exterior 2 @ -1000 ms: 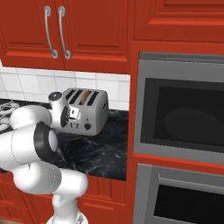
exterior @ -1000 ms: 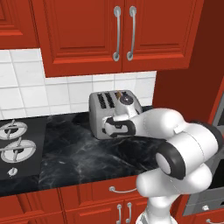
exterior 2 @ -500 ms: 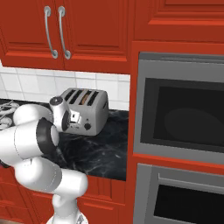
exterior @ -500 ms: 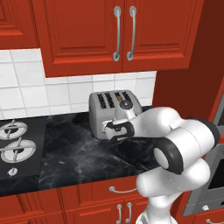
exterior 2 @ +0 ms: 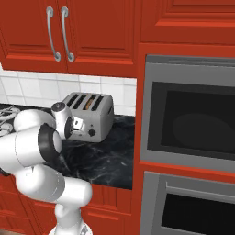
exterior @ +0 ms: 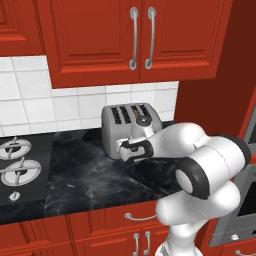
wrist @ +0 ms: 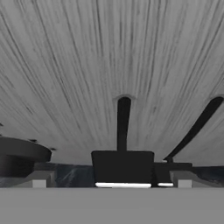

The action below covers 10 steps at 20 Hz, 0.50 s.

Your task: Start the toaster. Once the lever pops up, take the bread to the plate on the dining counter.

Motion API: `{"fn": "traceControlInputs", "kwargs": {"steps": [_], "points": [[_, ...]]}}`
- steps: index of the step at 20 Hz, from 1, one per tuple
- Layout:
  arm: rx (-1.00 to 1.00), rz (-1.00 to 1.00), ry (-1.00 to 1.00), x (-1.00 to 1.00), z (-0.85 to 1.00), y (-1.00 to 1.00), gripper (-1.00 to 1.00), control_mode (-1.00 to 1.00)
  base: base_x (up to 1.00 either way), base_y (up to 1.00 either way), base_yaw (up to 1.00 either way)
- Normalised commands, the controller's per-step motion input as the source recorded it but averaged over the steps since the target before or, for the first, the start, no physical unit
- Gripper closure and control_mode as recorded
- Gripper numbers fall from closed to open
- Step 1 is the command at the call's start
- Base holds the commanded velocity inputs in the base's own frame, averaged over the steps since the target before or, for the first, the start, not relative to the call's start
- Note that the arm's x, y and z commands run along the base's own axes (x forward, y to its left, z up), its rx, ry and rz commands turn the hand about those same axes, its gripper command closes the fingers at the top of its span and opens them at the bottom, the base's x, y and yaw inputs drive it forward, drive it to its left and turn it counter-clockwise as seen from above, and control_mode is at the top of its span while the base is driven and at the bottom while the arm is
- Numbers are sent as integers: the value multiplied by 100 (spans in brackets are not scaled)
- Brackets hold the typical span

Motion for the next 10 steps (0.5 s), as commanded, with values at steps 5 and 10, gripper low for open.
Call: {"fn": "traceControlInputs", "kwargs": {"steps": [5,10], "points": [[0,0,0,0,0,0,-100,-100,0,0,0],[0,0,0,0,0,0,-100,-100,0,0,0]]}}
